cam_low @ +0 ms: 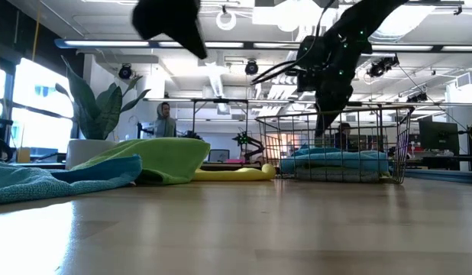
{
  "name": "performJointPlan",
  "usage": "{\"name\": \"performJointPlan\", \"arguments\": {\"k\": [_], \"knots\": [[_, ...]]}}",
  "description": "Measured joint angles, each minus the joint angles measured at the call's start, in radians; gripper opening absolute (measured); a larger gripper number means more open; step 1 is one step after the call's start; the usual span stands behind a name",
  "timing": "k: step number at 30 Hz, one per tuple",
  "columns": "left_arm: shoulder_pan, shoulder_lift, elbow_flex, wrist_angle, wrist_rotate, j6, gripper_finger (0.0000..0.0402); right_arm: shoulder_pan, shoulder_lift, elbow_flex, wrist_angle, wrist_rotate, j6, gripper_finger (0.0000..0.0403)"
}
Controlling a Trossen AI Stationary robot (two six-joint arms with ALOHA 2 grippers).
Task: Fold microfiber towels
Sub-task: Put the right blue microfiber towel into the wire basket
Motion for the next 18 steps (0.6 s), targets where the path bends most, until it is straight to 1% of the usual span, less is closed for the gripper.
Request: {"name": "performJointPlan", "arguments": {"k": [2,4,6,11,13,15,18], "knots": [[-0.014,-0.003,-0.001,-0.071,0.001,-0.072,0.0051,-0.013,0.008,0.0,-0.026,-0.072,0.004,0.0098],[-0.028,-0.011,0.0,-0.132,0.006,-0.159,0.0051,-0.017,0.021,0.0,-0.047,-0.111,0.003,0.0096],[-0.043,-0.011,0.0,-0.198,0.019,-0.253,0.0051,-0.017,0.04,0.0,-0.062,-0.107,0.001,0.0096],[-0.088,-0.017,0.0,-0.322,0.059,-0.456,0.0051,-0.017,0.097,0.0,-0.023,-0.067,-0.02,0.0096],[-0.108,-0.017,0.0,-0.357,0.062,-0.519,0.0051,-0.017,0.117,0.0,0.001,-0.038,-0.023,0.0096],[-0.126,-0.019,0.0,-0.354,0.065,-0.539,0.0051,-0.017,0.135,0.0,0.032,0.02,-0.027,0.0096],[-0.151,-0.019,0.0,-0.355,0.068,-0.557,0.0051,-0.017,0.144,0.0,0.057,0.164,-0.028,0.0096]]}}
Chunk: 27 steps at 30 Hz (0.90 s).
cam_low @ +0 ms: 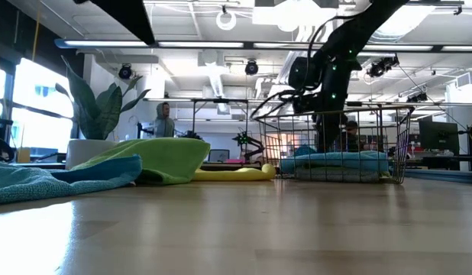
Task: Fold microfiber towels
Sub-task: Put the right blue microfiber towel into the wire basket, then fold the blue microfiber towel
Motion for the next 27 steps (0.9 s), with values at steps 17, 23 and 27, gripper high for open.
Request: {"name": "performJointPlan", "arguments": {"k": [17,23,27], "knots": [[-0.029,-0.001,0.0,0.0,0.066,0.014,0.0051,0.052,-0.198,0.061,-0.175,0.133,0.057,0.0088],[-0.027,-0.001,-0.013,0.001,0.223,-0.029,0.0054,0.142,-0.375,0.068,-0.186,-0.021,0.214,0.0076],[-0.034,-0.001,-0.073,0.002,0.397,-0.046,0.0063,0.238,-0.455,0.03,-0.174,-0.107,0.308,0.0076]]}}
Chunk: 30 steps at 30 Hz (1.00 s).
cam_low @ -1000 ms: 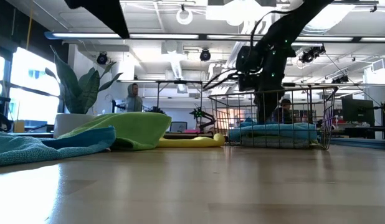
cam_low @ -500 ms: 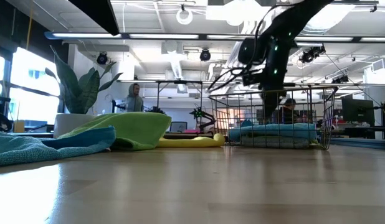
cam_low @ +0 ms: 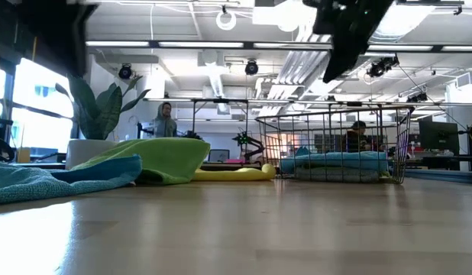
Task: Fold microfiber towels
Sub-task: Fold the blue microfiber towel
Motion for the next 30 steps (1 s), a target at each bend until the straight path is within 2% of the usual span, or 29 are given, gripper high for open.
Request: {"name": "performJointPlan", "arguments": {"k": [7,15,22,27,30], "knots": [[-0.01,0.0,-0.156,0.032,0.079,-0.011,0.0063,0.21,-0.061,-0.07,0.043,0.0,0.124,0.0076],[0.003,0.0,-0.328,0.301,0.239,0.183,0.0044,0.451,-0.063,-0.11,0.056,0.008,0.3,0.0076],[0.051,0.0,-0.41,0.407,0.286,0.206,0.0031,0.641,-0.061,-0.115,0.058,0.132,0.455,0.0076],[0.084,-0.007,-0.455,0.576,0.286,0.204,0.0017,0.783,-0.061,-0.115,0.058,0.238,0.57,0.0076],[0.105,-0.009,-0.453,0.723,0.251,0.204,0.0008,0.859,-0.06,-0.115,0.058,0.326,0.616,0.0076]]}}
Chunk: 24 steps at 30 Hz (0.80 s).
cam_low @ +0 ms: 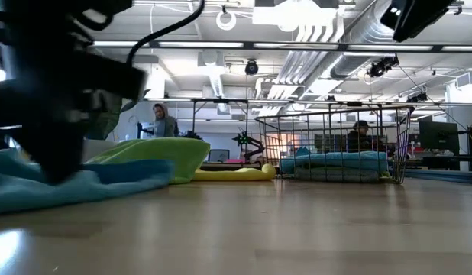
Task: Fold microfiber towels
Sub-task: Fold the blue microfiber towel
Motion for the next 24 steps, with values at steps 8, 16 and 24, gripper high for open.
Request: {"name": "performJointPlan", "arguments": {"k": [8,16,24], "knots": [[0.057,0.016,-0.001,0.503,-0.128,0.178,0.0001,0.106,0.001,0.0,0.002,0.195,0.053,0.0075],[0.11,-0.014,0.006,0.854,-0.136,0.545,0.0,0.114,0.018,0.0,0.079,0.427,0.055,0.0075],[0.093,-0.15,0.007,0.427,0.014,0.347,0.0,0.106,0.221,0.0,0.25,0.464,0.002,0.0075]]}}
